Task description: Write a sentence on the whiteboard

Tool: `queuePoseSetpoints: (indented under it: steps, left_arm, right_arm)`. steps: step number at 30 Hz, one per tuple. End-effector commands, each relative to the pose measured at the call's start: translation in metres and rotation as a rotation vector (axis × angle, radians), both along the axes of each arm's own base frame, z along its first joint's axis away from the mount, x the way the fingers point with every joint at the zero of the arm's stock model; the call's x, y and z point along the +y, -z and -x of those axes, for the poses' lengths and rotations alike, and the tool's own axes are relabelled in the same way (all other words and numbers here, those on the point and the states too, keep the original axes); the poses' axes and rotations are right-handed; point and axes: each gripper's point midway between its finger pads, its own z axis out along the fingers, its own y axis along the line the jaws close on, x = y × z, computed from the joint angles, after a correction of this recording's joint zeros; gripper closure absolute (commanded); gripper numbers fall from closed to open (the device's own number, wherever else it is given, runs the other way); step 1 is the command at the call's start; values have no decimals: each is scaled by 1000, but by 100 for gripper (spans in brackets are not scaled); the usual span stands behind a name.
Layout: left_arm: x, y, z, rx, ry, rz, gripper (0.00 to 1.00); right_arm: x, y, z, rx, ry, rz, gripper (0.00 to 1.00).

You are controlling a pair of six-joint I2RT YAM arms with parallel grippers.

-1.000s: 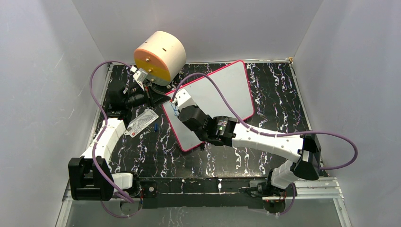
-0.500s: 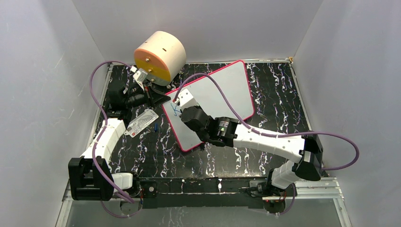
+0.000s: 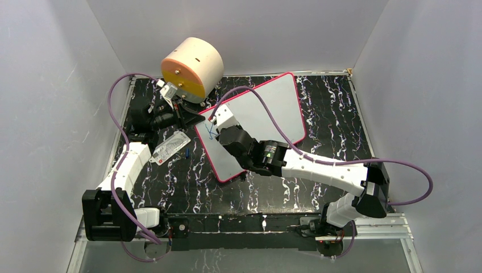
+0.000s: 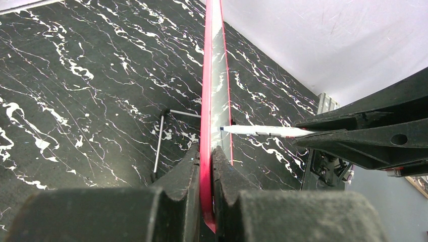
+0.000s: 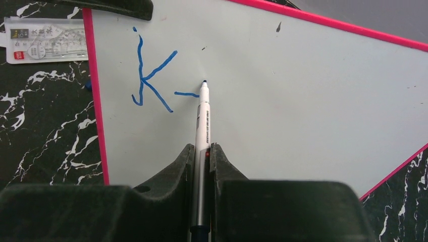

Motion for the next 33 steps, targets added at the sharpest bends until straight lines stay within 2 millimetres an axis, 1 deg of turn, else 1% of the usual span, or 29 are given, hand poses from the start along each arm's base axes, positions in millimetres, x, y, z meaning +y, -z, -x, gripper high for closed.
queuePoseSetpoints:
  steps: [1,10,27,33]
  left_arm:
    - [-8,9,15,-46,76,-27,100]
    - [-8,9,14,-46,76,-27,100]
    - [-8,10,14,-43,76,-28,100]
    - [-8,10,14,-44,75,-29,100]
  right_arm:
    - [5,-24,-6,-41,-1,-82,100]
    - [13,-19,0,-13,-55,-77,100]
    - [10,4,11,64,-88,-7,100]
    - [5,12,11,81,-69,28,100]
